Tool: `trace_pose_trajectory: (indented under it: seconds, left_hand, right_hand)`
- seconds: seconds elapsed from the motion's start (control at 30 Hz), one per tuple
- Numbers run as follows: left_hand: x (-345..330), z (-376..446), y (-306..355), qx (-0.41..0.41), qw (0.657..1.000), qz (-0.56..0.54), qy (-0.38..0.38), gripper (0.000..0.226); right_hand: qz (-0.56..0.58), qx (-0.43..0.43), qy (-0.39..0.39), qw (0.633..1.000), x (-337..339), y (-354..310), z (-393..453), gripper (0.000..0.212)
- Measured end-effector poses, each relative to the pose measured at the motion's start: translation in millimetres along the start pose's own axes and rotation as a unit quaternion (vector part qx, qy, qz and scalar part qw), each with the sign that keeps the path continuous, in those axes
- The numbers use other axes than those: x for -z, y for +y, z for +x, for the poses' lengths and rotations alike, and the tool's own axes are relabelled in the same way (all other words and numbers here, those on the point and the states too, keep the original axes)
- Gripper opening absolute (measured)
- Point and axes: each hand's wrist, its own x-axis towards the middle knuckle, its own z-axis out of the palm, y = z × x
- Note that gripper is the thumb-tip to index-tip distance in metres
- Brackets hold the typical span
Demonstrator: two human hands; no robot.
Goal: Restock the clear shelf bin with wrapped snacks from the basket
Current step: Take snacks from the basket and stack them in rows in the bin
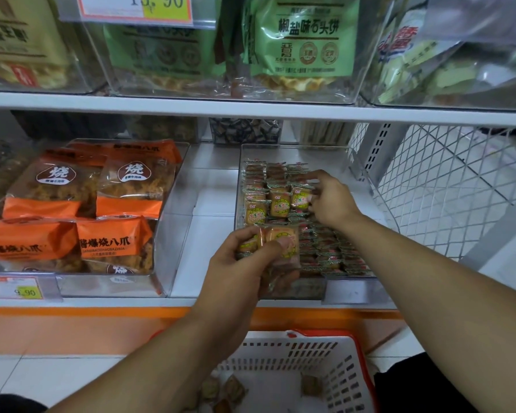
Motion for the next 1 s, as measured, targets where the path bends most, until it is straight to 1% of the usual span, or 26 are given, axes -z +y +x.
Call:
trace_pose_trajectory:
  seconds: [0.13, 0.23, 0.3, 0.37, 0.5, 0.6, 0.7, 0.77, 0.9, 1.0]
  left_hand:
    - [1, -1, 1, 0.001, 1.000, -0.004, 0.002, 0.058]
    - [3, -2, 2, 0.000, 1.000, -0.010, 0.005, 0.059]
    - [4, -2, 2, 0.001, 1.000, -0.013, 0.003, 0.059]
    - [4, -3, 2, 0.004, 1.000, -0.011, -0.001, 0.059]
    - [4, -3, 2, 0.005, 1.000, -0.012, -0.003, 0.059]
    - [3, -3, 2, 0.007, 1.000, -0.013, -0.002, 0.060]
    - [3, -3, 2, 0.008, 1.000, -0.009, 0.000, 0.057]
    - [3, -3, 2, 0.009, 1.000, -0.011, 0.002, 0.058]
    - [5, -4, 3, 0.008, 1.000, -0.013, 0.003, 0.057]
    - [5, -4, 3, 0.012, 1.000, -0.023, 0.006, 0.052]
  right_hand:
    - [0.017, -0.003, 0.031, 0.999, 1, 2, -1, 0.033]
    - [0.019, 0.011, 0.049, 0.999, 4, 2, 1, 0.023]
    - [0.010, 0.020, 0.042, 0.999, 6, 1, 3, 0.011]
    - [0.027, 0.011, 0.039, 0.999, 6, 2, 3, 0.006]
    - [0.055, 0.004, 0.073, 0.996, 7, 2, 5, 0.007]
    - [0.063, 0.005, 0.052, 0.997, 0, 1, 3, 0.007]
    - [0.031, 0.004, 0.021, 0.999, -6, 3, -1, 0.009]
    - [0.021, 0.007, 0.029, 0.999, -4, 2, 0, 0.011]
    - [-0.036, 0.025, 0.047, 0.998, 1, 1, 3, 0.029]
    - [-0.058, 0.049, 0.065, 0.995, 5, -2, -1, 0.031]
